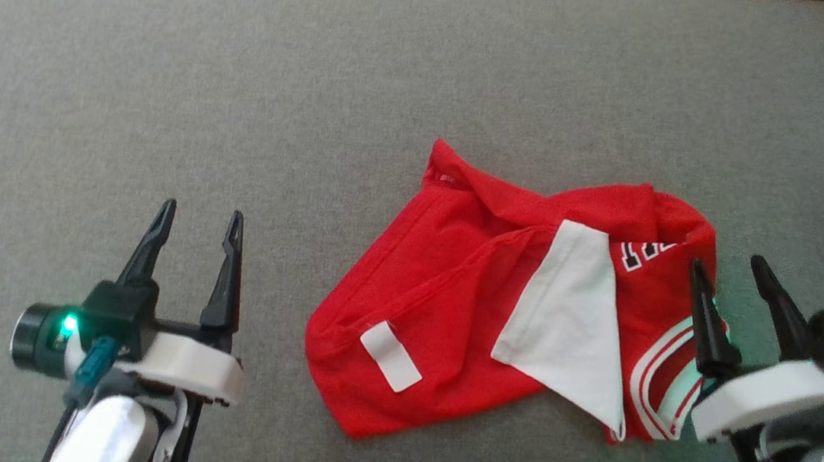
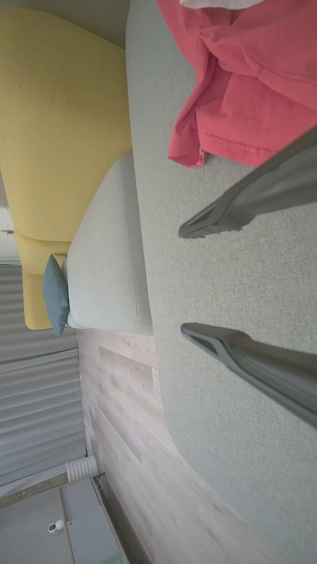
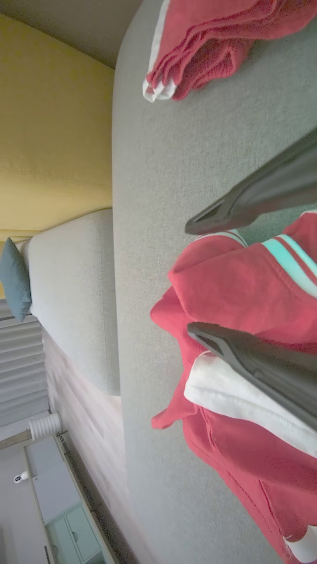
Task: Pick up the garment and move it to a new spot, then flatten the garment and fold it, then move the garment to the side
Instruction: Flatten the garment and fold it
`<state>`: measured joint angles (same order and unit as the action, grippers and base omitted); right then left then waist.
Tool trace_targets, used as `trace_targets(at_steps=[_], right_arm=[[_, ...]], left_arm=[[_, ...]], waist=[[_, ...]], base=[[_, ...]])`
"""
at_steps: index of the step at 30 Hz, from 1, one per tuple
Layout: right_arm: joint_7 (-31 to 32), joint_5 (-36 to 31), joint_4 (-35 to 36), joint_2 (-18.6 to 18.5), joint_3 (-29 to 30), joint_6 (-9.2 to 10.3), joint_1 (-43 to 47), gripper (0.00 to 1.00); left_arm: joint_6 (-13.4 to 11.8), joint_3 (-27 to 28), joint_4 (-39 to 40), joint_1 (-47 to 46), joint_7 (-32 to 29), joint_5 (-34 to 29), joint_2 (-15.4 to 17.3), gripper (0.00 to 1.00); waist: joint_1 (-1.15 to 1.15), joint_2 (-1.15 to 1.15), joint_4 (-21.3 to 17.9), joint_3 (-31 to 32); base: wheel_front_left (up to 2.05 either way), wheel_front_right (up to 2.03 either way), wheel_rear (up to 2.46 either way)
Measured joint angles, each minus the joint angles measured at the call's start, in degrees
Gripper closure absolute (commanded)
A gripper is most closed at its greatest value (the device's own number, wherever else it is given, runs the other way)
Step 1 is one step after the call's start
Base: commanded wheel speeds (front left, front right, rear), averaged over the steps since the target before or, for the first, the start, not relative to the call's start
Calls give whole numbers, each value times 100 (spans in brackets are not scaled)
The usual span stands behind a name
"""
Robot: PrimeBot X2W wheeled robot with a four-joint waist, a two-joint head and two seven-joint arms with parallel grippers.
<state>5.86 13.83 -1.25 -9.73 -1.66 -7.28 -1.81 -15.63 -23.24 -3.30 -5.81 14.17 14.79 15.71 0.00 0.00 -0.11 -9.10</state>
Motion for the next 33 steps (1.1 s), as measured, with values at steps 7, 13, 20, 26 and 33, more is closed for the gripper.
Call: trace_targets(at_steps=[7,13,20,26,33], right_arm=[[345,528,-758,-464,-631,0,-788,0],[769,1047,-1190,-784,-998,0,-1082,100],[439,1090,-1373,-912,-1073,0,-1784,100],[156,1359,-1916,-994,-1418,0,-2850,100],[-138,1829,-3204,-1099,-1892,0,-3691,0]], left_arm=[[9,-15,-16,-193,4,-11,-41,0],[56,-29,-67,-305,8,-11,-111,0],[58,-29,-102,-318,12,-12,-151,0],[110,-41,-110,-461,13,-60,-210,0],[203,-98,-107,-667,13,-171,-372,0]], waist=[[0,0,69,-267],[0,0,130,-337],[0,0,189,-369],[0,0,279,-457],[0,0,487,-663]], base=[[0,0,0],[0,0,0],[0,0,0],[0,0,0],[0,0,0]])
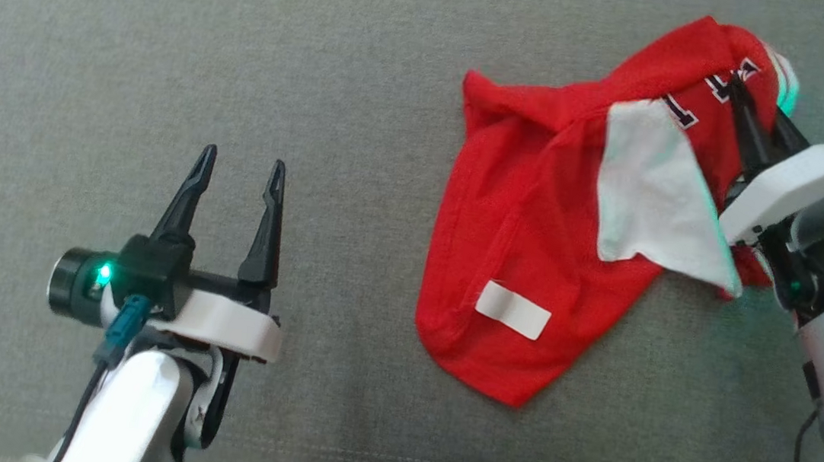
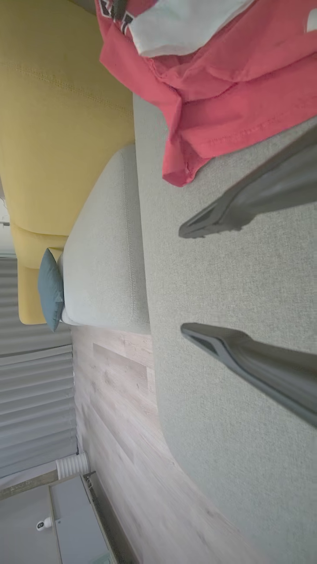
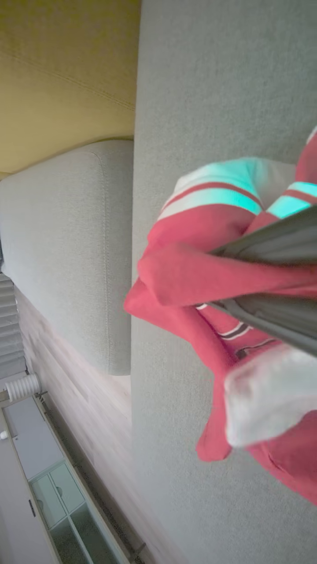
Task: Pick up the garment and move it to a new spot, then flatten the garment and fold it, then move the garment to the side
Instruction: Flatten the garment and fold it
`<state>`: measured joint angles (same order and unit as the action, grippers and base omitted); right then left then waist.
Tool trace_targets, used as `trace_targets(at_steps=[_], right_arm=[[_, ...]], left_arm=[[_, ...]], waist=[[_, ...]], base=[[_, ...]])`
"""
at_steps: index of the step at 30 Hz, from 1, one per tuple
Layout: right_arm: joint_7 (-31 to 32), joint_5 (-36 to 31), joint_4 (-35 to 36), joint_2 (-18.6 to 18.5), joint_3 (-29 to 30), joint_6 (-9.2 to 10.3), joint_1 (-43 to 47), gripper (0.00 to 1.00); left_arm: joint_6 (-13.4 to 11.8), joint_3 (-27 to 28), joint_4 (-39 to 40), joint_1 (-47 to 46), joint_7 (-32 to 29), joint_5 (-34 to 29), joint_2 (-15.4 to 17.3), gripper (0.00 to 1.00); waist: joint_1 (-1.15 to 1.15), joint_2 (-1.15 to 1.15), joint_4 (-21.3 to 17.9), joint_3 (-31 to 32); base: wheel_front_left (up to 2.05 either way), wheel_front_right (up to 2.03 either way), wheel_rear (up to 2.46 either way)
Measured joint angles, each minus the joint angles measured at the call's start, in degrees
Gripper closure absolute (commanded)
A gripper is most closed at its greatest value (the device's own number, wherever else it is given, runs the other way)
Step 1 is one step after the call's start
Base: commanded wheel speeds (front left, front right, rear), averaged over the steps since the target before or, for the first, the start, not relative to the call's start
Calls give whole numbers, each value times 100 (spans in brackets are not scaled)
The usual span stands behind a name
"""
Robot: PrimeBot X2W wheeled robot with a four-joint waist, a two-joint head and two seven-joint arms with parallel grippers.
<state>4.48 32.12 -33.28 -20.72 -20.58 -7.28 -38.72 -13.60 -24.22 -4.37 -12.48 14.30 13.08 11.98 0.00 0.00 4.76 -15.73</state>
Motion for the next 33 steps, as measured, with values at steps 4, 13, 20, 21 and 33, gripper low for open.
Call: trace_targets(at_steps=[4,13,20,21,33], right_arm=[[-646,70,-527,18,-92,0,-64,0],[-1870,-994,-233,46,542,0,441,0],[-1885,-1763,1378,730,1360,0,2049,0],[-1882,-1850,1590,832,1434,0,2293,0],[-1177,-2112,3289,1514,1801,0,3823,0]], left_arm=[[7,3,-8,-5,0,-46,-38,0],[-4,152,-58,81,0,-100,-24,0],[-12,272,-56,327,1,-118,38,0],[-12,275,-55,360,1,-118,42,0],[-34,272,-52,418,2,-118,88,0]], waist=[[0,0,60,-85],[0,0,-203,158],[0,0,-412,435],[0,0,-440,465],[0,0,-609,626]], base=[[0,0,0],[0,0,0],[0,0,0],[0,0,0],[0,0,0]])
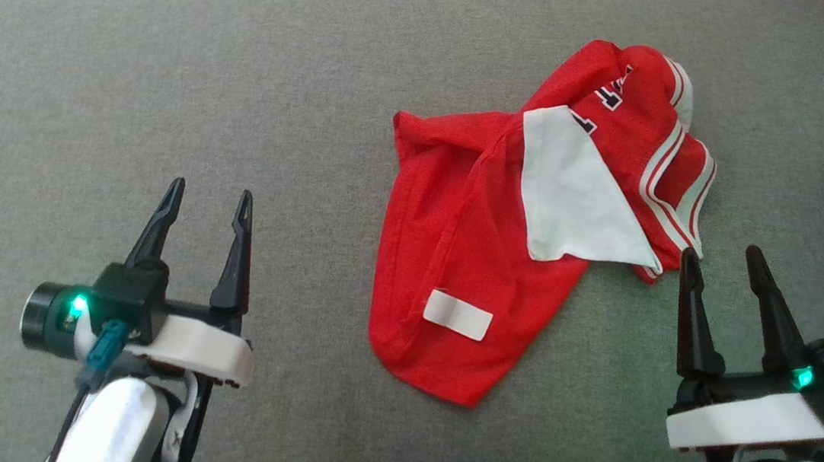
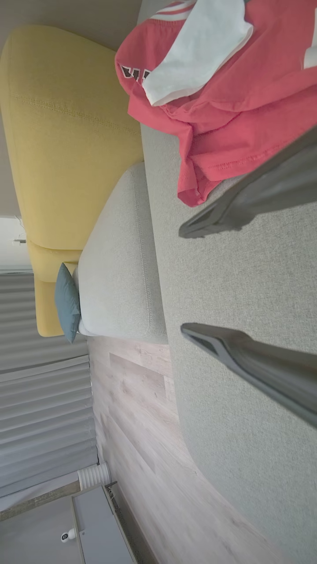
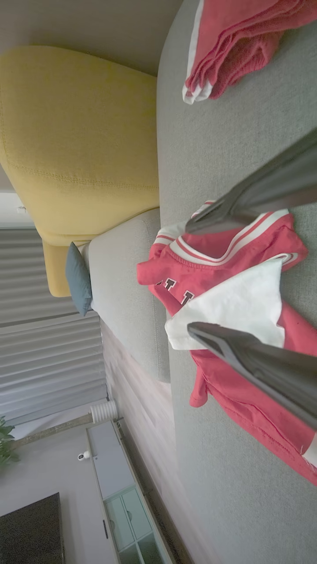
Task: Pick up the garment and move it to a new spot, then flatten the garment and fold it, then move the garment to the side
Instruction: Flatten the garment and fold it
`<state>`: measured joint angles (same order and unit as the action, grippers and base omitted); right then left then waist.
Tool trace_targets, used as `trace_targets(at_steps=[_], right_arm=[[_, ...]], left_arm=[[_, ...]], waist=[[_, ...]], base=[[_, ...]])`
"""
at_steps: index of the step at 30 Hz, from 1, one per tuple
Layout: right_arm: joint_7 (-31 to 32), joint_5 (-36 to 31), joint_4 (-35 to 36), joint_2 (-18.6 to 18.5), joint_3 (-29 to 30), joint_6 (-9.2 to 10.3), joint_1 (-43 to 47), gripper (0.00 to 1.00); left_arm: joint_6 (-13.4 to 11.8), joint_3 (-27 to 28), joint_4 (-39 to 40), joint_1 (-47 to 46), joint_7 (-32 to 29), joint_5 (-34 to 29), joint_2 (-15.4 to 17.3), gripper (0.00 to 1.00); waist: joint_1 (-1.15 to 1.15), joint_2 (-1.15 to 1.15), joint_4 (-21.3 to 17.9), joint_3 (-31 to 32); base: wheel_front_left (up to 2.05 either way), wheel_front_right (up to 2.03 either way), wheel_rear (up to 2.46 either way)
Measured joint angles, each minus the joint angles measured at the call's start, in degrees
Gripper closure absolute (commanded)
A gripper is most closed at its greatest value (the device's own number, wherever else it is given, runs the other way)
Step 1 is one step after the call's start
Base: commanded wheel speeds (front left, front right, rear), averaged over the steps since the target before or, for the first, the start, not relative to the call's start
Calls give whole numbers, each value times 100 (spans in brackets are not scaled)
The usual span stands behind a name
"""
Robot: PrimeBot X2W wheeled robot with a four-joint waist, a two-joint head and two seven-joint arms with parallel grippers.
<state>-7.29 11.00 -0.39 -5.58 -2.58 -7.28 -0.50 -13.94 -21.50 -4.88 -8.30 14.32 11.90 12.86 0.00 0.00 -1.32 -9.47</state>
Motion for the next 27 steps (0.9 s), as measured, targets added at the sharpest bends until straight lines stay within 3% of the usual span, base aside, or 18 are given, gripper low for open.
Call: trace_targets(at_steps=[13,18,27], right_arm=[[478,2,292,66,-19,0,115,0],[1076,29,48,-125,-510,0,-122,0],[2145,192,-985,-550,-1541,0,-1504,0]], left_arm=[[-22,-14,1,2,25,0,22,0],[-26,-20,34,-20,33,0,31,0],[-11,-152,80,-354,33,-55,-54,0]], waist=[[0,0,9,-39],[0,0,27,-186],[0,0,204,-598]], base=[[0,0,0],[0,0,0],[0,0,0]])
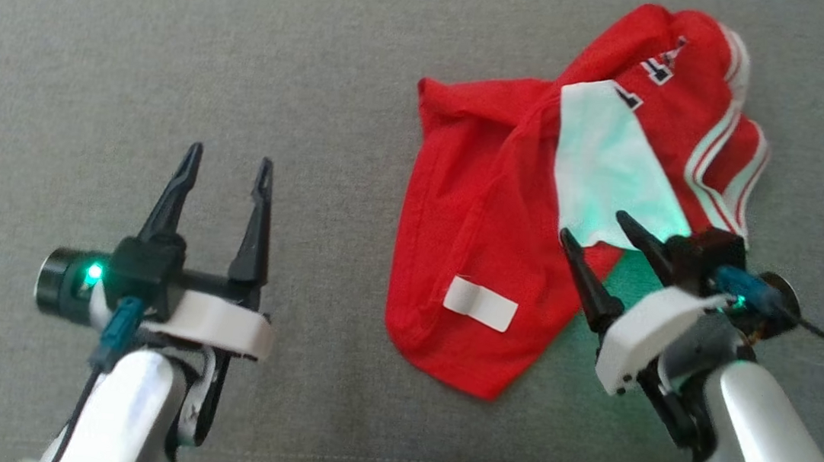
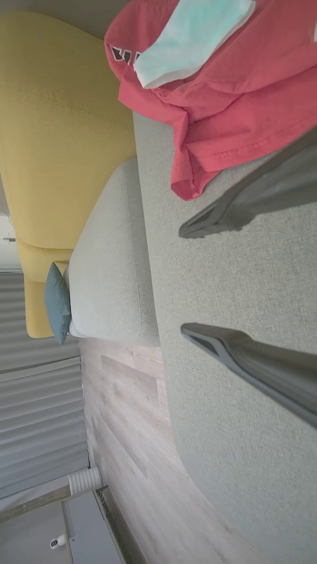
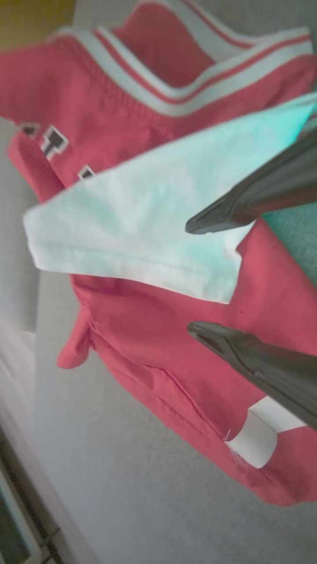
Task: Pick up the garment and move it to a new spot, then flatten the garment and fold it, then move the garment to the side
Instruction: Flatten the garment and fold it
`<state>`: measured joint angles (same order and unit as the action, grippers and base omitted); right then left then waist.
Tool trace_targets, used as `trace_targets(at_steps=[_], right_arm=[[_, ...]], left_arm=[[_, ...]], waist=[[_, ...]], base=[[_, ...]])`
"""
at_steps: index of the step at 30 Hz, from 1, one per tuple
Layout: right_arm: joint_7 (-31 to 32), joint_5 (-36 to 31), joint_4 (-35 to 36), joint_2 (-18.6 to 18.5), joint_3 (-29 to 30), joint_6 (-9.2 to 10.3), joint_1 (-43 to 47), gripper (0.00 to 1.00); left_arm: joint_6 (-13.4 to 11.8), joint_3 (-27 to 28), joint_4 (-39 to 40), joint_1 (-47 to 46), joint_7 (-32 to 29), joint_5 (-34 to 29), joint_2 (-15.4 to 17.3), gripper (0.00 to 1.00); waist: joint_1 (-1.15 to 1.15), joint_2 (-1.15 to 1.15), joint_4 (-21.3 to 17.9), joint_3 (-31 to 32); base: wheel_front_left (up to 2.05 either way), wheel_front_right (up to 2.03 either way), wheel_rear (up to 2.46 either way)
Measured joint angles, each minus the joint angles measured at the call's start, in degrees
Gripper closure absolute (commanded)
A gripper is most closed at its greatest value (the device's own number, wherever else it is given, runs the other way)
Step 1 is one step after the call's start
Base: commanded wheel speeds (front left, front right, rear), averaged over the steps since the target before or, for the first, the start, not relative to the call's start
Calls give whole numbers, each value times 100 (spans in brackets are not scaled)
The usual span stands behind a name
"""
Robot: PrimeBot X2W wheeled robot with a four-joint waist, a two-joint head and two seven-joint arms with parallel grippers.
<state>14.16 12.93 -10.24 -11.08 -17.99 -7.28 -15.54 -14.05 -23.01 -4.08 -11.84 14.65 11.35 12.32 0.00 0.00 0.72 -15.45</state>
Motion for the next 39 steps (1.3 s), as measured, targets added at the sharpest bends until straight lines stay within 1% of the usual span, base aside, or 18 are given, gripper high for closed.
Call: trace_targets(at_steps=[2,3,8,9,10,11,14,17,20,23,28,31,35,36,39], right_arm=[[180,25,-265,-51,-111,0,-197,0],[180,25,-265,-51,-111,0,-197,0],[456,11,-748,-64,-260,0,-508,0],[498,11,-806,-66,-278,0,-549,15],[502,11,-842,-66,-299,0,-584,59],[501,8,-881,-66,-304,0,-625,100],[421,-35,-947,-65,-241,0,-665,100],[188,-23,-944,-56,-125,0,-637,100],[-31,54,-742,-37,79,0,-554,100],[-229,145,-391,11,439,0,-281,100],[-322,427,211,260,1026,0,499,100],[-323,589,403,439,1367,0,944,100],[-365,884,480,701,1815,0,1434,100],[-366,989,475,742,1884,0,1537,100],[-437,1020,387,805,2052,0,1761,100]], left_arm=[[42,-25,0,-67,1,-21,-37,0],[42,-25,0,-67,1,-21,-37,0],[45,-26,-34,-75,1,-27,-82,0],[47,-25,-37,-77,1,-27,-96,0],[49,-22,-44,-77,1,-29,-102,0],[51,-20,-47,-77,1,-37,-110,0],[51,-4,-55,-79,1,-74,-135,0],[65,4,-64,-80,1,-87,-147,0],[93,63,-81,-79,1,-89,-146,0],[94,141,-93,-74,1,-111,-145,0],[94,159,-93,8,1,-111,-140,0],[101,160,-93,9,1,-111,-136,0],[102,164,-94,12,1,-111,-129,0],[103,164,-93,14,1,-111,-126,0],[148,164,-94,25,1,-111,-115,0]], waist=[[0,0,66,-74],[0,0,66,-74],[0,0,180,-207],[0,0,189,-220],[0,0,193,-233],[0,0,192,-243],[0,0,177,-252],[0,0,162,-233],[0,0,125,-181],[0,0,73,-102],[0,0,-63,25],[0,0,-138,86],[0,0,-203,135],[0,0,-218,143],[0,0,-256,148]], base=[[0,0,0],[0,0,0],[0,0,0],[0,0,0],[0,0,0],[0,0,0],[0,0,0],[0,0,0],[0,0,0],[0,0,0],[0,0,0],[0,0,0],[0,0,0],[0,0,0],[0,0,0]])
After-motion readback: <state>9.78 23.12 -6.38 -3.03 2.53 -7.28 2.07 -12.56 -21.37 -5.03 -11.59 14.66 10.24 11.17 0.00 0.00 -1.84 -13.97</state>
